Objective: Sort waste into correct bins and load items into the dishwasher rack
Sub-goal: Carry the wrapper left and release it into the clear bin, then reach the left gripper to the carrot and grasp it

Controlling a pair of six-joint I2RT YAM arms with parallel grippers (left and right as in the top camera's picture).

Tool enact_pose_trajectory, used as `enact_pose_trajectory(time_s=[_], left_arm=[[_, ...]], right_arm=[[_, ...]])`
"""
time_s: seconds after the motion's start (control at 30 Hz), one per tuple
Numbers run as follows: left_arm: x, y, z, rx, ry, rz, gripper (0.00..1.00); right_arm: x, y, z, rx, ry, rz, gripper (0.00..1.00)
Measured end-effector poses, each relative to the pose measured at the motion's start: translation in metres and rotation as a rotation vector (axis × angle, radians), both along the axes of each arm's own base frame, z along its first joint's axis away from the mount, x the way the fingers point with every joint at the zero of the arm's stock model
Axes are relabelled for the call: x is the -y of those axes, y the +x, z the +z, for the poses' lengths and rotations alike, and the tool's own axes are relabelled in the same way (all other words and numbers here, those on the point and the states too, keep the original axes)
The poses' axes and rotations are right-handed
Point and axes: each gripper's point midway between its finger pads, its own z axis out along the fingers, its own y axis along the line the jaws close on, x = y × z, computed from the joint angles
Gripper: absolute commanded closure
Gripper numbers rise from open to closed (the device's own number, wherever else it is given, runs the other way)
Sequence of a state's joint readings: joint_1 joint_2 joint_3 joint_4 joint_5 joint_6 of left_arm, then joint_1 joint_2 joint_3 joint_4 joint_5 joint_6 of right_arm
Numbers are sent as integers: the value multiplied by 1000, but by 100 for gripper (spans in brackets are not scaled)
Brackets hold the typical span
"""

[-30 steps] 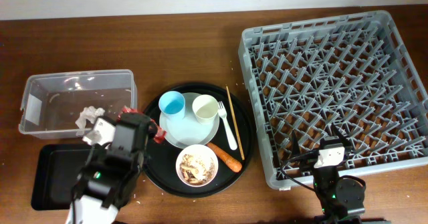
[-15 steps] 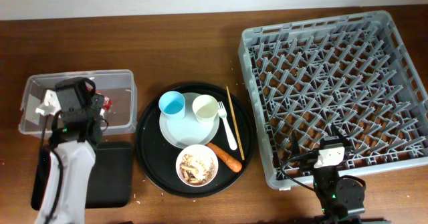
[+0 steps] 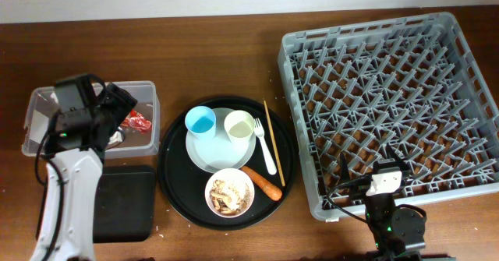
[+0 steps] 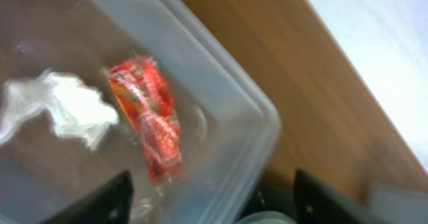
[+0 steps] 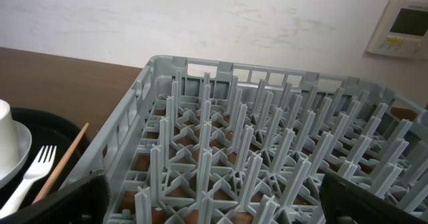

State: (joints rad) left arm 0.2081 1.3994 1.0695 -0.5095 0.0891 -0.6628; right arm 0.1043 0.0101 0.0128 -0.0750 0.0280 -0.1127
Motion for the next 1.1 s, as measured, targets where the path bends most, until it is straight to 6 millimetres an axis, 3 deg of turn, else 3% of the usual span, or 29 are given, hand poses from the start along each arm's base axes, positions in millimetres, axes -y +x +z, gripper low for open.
enact_pose_trajectory(time_s=[0.07,0.1,0.17,0.27,0.43,0.6,0.67,0.7,0.87,1.03,1.1], left_arm=[[23,-12,19,-15,-56,-108,31],[37,-30,21,-67,-84,-165,34],[57,-54,15,-150,-109,-247,34],[113,-98,-3,-336,-99,-451,40],[205,-117,0,-303,-13,-760,41],[285,-124,11,-166,23,-894,45],[313,-126,3,-153,25,-945,45],[330,-134,-14,-192,37,-986,45],[367,-155,-67,-310,80,-1066,45],[366,-160,-97,-395,118,-1066,47],[365,-161,-104,-415,126,-1064,52]], right_arm=[[0,0,0,0,0,0,1],[0,0,0,0,0,0,1],[0,0,0,0,0,0,1],[0,0,0,0,0,0,1],[0,0,0,0,0,0,1],[0,0,0,0,0,0,1],[0,0,0,0,0,0,1],[0,0,0,0,0,0,1],[0,0,0,0,0,0,1],[0,0,0,0,0,0,1],[0,0,0,0,0,0,1]])
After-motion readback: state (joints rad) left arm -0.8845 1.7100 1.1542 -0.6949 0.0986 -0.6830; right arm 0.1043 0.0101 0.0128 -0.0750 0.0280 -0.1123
